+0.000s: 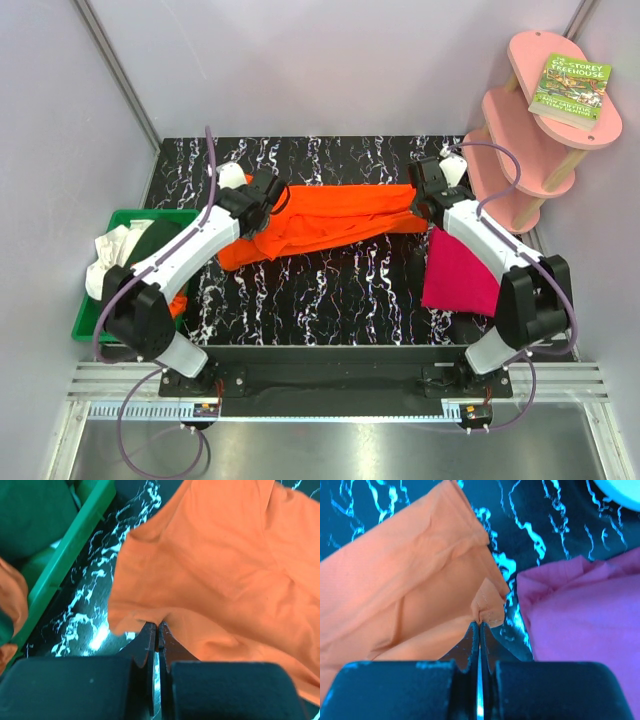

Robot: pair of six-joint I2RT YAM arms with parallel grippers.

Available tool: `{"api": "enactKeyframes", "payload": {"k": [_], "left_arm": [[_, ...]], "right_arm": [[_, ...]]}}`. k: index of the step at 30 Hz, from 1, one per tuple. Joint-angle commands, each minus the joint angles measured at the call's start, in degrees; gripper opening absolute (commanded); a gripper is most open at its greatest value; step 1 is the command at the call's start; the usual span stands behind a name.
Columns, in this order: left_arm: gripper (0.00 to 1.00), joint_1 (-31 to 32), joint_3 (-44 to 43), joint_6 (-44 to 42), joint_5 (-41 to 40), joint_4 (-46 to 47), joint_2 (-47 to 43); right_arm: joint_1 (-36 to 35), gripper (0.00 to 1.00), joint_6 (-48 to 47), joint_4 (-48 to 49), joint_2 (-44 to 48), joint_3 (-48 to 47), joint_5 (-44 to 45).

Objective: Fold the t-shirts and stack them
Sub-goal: Fold the other side of the tshirt into a rectangle

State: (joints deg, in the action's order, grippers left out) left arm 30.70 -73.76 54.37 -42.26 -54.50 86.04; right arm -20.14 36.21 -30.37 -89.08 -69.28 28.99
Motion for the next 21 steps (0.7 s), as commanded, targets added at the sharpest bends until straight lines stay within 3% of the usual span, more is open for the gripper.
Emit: {"api": "enactKeyframes", "payload": {"k": [1, 21], "left_arm": [[0.0, -2.66, -5.16, -4.0, -1.51, 3.35, 2.46], [0.0, -9.34, -23.27, -12.27, -0.45, 4.93, 18.28]], "right_arm": [[2.03, 0.0, -1.58, 0.31, -3.9, -5.86, 0.37], [4.85, 0.0, -2.28, 2.86, -17.08, -15.27, -0.6]]}}
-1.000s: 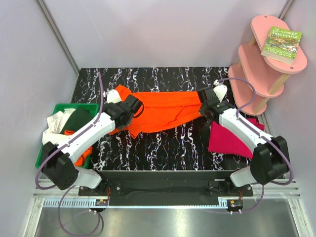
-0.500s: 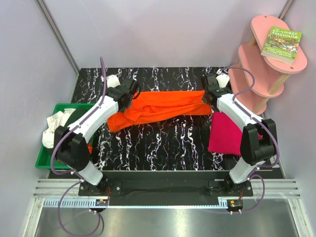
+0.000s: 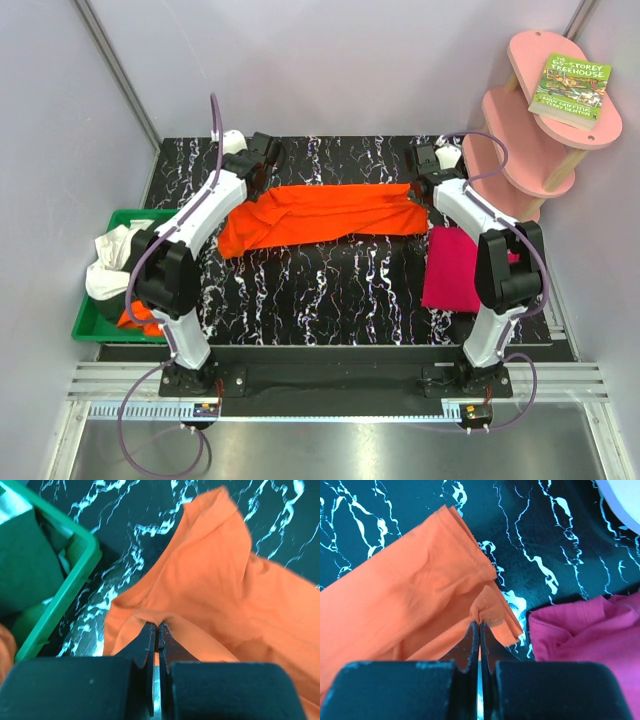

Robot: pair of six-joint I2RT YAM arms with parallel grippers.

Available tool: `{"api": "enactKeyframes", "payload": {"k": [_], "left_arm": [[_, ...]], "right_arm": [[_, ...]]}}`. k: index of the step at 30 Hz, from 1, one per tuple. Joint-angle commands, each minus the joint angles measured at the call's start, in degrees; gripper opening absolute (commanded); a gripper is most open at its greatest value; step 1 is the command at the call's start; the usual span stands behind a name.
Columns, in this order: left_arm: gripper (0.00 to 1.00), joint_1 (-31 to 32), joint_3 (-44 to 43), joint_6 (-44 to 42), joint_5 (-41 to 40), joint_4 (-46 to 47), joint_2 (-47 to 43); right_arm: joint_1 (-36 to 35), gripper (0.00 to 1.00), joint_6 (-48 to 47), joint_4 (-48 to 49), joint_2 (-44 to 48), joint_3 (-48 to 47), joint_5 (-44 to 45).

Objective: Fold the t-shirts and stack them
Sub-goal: Fold the other side of the tshirt into a rectangle

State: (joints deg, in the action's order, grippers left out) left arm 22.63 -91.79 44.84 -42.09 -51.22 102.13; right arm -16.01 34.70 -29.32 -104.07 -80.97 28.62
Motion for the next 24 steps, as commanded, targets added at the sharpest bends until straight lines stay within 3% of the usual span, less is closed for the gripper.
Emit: {"api": "enactKeyframes", "payload": {"k": [1, 24], "left_arm": [[0.0, -1.62, -6.9, -2.91, -0.63, 1.48, 3.68], [0.0, -7.16, -25.8, -6.69, 2.27, 1.91, 23.64]], "right_arm": [[0.8, 0.0, -0.69, 1.81, -2.54, -4.02, -0.32], [2.47, 0.0, -1.21, 2.34, -16.33, -14.48, -1.46]]}}
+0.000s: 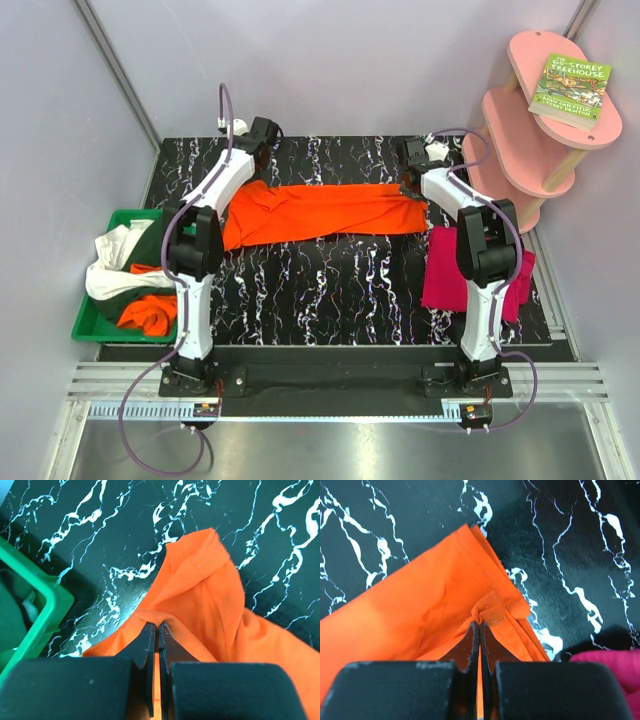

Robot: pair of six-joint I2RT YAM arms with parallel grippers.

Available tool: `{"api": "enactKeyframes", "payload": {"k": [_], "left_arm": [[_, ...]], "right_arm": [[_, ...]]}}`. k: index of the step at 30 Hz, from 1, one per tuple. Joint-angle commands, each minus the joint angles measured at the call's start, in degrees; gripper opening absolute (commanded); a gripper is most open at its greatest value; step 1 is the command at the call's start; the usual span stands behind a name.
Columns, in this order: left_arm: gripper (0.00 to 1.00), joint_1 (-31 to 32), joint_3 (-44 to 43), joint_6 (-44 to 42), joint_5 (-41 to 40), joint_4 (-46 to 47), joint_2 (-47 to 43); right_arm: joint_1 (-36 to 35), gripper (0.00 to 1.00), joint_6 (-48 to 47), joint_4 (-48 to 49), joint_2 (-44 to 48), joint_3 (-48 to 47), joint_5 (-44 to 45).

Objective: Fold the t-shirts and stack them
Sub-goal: Fold the other side of the tshirt into a rectangle

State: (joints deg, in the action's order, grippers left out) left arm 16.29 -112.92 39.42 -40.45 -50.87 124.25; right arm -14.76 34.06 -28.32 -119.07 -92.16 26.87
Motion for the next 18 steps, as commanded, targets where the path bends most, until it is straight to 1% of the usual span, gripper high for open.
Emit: {"api": "enactKeyframes", "payload": {"k": [1, 9, 10, 11, 13, 14, 15, 16, 18], "left_arm": [[0.0, -0.91, -5.02, -1.27, 0.72, 1.48, 2.05], [0.0, -1.27, -7.31, -1.01, 2.48, 1.56, 4.78], [0.13, -1.27, -7.48, -1.01, 2.83, 1.57, 4.86], [0.2, -1.27, -7.49, -0.92, 2.92, 1.57, 4.78], [0.47, -1.27, -6.96, -0.66, 2.92, 1.74, 4.17], [0.77, -1.27, -6.09, -0.57, 2.66, 1.92, 2.86], [0.89, -1.27, -5.65, -0.4, 2.57, 2.09, 1.97], [0.97, -1.27, -5.03, 0.3, 2.57, 2.27, 0.92], [0.99, -0.83, -1.7, 0.57, 2.57, 2.97, -3.47]], "right_arm": [[1.49, 0.0, -0.75, 1.25, -1.61, -3.64, 0.11], [2.2, 0.0, -1.19, 1.24, -5.12, -6.89, -0.94], [2.28, 0.0, -1.37, 1.16, -5.47, -7.15, -1.12], [2.28, 0.0, -1.46, 1.33, -5.74, -7.59, -1.38], [2.28, 0.21, -1.81, 2.03, -5.48, -7.77, -2.17], [2.37, 0.29, -1.98, 2.56, -4.43, -7.16, -2.61], [2.37, 0.36, -1.98, 3.17, -3.55, -6.72, -2.79], [2.28, 0.47, -2.51, 4.48, -2.5, -6.28, -3.23], [2.2, 0.55, -2.77, 4.59, 0.49, -5.49, -3.58]]}}
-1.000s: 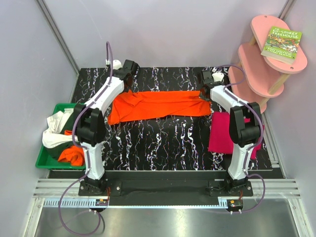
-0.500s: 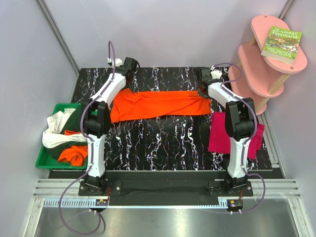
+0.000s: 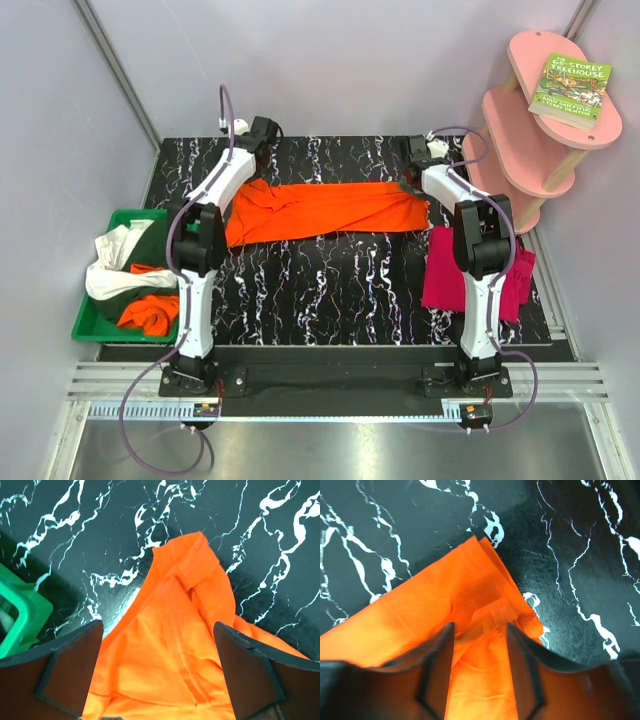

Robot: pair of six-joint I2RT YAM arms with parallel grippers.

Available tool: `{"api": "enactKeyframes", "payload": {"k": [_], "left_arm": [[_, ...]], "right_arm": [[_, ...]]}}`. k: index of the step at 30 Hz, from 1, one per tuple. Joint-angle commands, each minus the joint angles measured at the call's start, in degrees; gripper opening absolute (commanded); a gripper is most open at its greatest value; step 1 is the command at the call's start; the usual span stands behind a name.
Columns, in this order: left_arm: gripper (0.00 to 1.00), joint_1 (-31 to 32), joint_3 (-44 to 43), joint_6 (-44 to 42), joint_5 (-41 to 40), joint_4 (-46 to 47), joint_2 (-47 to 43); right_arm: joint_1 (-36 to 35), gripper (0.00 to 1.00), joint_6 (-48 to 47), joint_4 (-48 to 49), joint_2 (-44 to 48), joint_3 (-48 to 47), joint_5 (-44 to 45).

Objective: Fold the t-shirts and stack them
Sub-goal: Fold the other side of the tshirt into a rectangle

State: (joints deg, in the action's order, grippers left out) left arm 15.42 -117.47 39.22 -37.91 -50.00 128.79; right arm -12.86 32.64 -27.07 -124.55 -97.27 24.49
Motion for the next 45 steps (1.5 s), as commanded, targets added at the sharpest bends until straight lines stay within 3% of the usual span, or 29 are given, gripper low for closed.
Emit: {"api": "enactKeyframes", "payload": {"k": [1, 5, 9, 12, 17, 28, 45], "left_arm": [[0.99, 0.31, 4.34, 1.12, 0.03, 3.14, -9.51], [0.99, 2.42, 12.42, 1.47, 1.0, 4.64, -16.36], [0.97, 5.84, 19.19, 3.05, 1.7, 5.44, -18.22], [0.95, 6.9, 23.59, 5.16, 3.54, 5.79, -18.4], [0.94, 7.26, 28.61, 6.92, 4.95, 6.14, -17.52], [0.93, 6.73, 30.72, 7.62, 8.03, 6.23, -12.25], [0.89, 5.76, 43.45, 13.25, 13.21, 3.24, -15.75]], "right_arm": [[0.29, 0.58, -1.53, 3.34, 7.21, 0.06, -1.29], [-0.32, 0.58, -1.01, 3.51, 13.09, 4.88, -2.6], [-0.85, 0.42, 0.66, 4.57, 15.39, 11.57, -6.55], [-1.02, 0.37, 1.46, 5.1, 14.6, 15.0, -8.75], [-1.46, 0.36, 0.58, 6.68, 12.58, 17.21, -8.76], [-1.64, 0.35, 0.4, 6.68, 7.13, 15.36, -8.76], [-3.57, 0.34, 5.32, 2.37, 16.17, 26.86, -8.58]]}}
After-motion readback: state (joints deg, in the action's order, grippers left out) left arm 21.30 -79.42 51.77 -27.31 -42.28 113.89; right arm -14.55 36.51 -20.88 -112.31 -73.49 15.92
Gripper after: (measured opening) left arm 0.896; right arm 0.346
